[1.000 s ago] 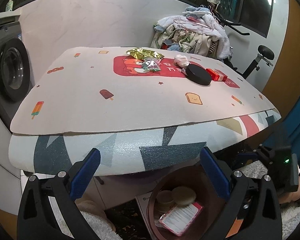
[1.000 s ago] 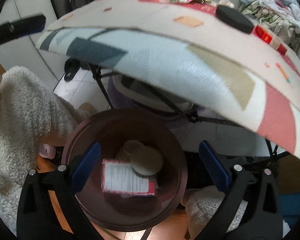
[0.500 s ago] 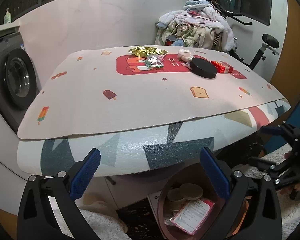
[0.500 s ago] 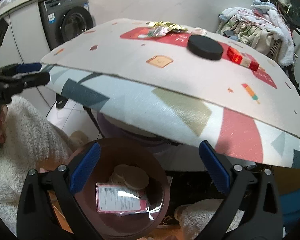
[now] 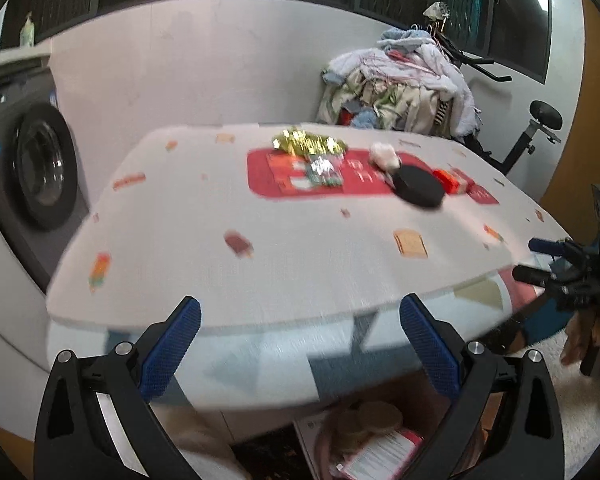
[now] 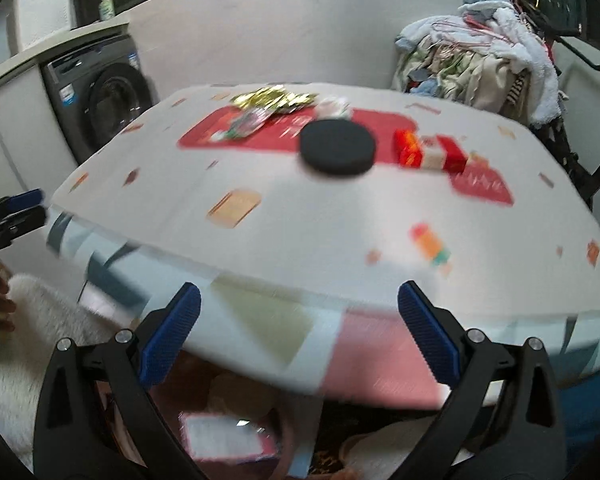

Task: Collect trash
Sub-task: 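Grasp the black tape roll with the right tool while the left tool grasps the candy bag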

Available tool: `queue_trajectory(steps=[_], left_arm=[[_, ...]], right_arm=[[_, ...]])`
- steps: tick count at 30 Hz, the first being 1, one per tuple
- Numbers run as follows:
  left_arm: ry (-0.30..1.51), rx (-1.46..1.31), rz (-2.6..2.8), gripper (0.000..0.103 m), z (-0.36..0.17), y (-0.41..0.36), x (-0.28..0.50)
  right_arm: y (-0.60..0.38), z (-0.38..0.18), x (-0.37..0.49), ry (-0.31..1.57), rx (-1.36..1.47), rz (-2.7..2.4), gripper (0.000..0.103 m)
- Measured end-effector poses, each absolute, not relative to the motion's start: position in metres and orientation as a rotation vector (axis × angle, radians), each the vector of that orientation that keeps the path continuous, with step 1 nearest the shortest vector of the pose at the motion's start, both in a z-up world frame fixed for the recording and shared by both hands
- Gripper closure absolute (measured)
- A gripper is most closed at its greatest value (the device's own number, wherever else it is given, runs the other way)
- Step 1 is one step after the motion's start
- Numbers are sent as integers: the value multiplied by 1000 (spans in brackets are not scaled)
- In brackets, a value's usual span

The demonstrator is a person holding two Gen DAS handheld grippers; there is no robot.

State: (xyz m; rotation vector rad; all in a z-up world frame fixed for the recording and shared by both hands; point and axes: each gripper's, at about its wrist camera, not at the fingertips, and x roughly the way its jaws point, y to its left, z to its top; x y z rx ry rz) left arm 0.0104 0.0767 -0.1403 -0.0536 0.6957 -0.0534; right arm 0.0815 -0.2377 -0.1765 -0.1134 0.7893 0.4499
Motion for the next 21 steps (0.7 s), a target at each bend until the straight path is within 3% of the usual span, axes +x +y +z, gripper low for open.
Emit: queue_trajectory(steps=[9,21], left_arm=[[656,-124,-91,6,-105,95,79],[737,-122,-85,6,-134,96,127]], right_arm=[[-222,-167,212,843,-83,389,6],[-171,-207,298,1021,-95,346,6]])
